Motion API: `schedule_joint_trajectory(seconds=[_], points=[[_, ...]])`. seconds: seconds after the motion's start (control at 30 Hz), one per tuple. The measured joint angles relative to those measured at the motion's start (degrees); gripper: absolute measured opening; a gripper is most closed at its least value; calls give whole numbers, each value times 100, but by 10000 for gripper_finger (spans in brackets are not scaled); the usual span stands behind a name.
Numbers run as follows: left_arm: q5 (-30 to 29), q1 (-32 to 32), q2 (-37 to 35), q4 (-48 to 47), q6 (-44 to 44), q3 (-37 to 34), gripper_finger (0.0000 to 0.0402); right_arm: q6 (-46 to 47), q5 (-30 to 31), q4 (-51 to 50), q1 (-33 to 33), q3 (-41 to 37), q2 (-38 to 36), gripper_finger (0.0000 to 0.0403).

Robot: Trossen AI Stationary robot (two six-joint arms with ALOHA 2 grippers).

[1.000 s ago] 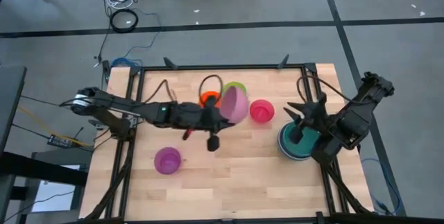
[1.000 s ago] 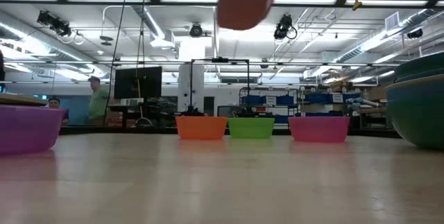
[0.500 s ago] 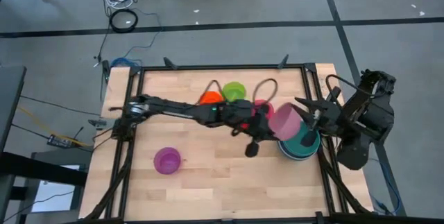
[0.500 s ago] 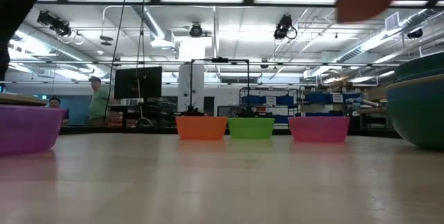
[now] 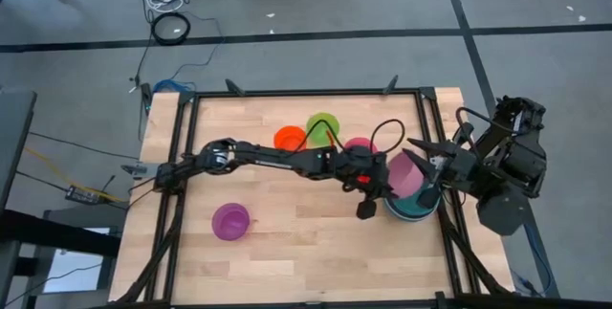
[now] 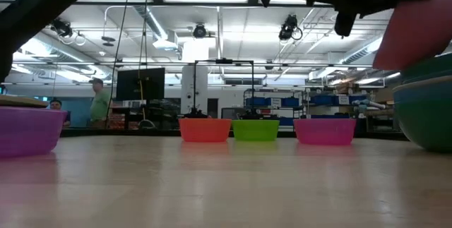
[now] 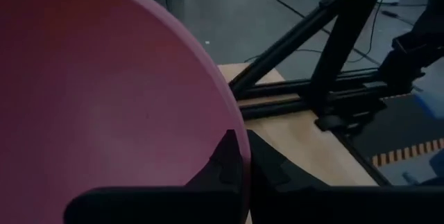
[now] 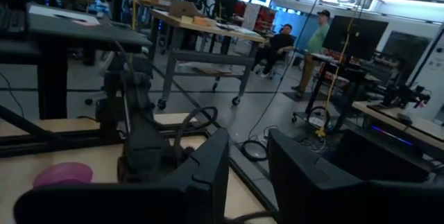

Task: Nest bowls inside each other
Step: Stack the pink bowl on top of the dark green bowl, then stack light green bowl on top of the pink bowl

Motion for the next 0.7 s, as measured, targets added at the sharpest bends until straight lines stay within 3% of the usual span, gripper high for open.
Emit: schedule_joint_trajectory(seconds=[0.1, 0.37, 0.7], points=[[-3, 2, 80, -25, -50, -7, 9, -27, 0, 26, 0, 0, 0, 89], [9, 4, 68, 219, -263, -9, 67, -26, -17, 25, 0, 0, 0, 89], [198, 2, 55, 275, -502, -9, 77, -19, -86, 37, 0, 0, 0, 89]])
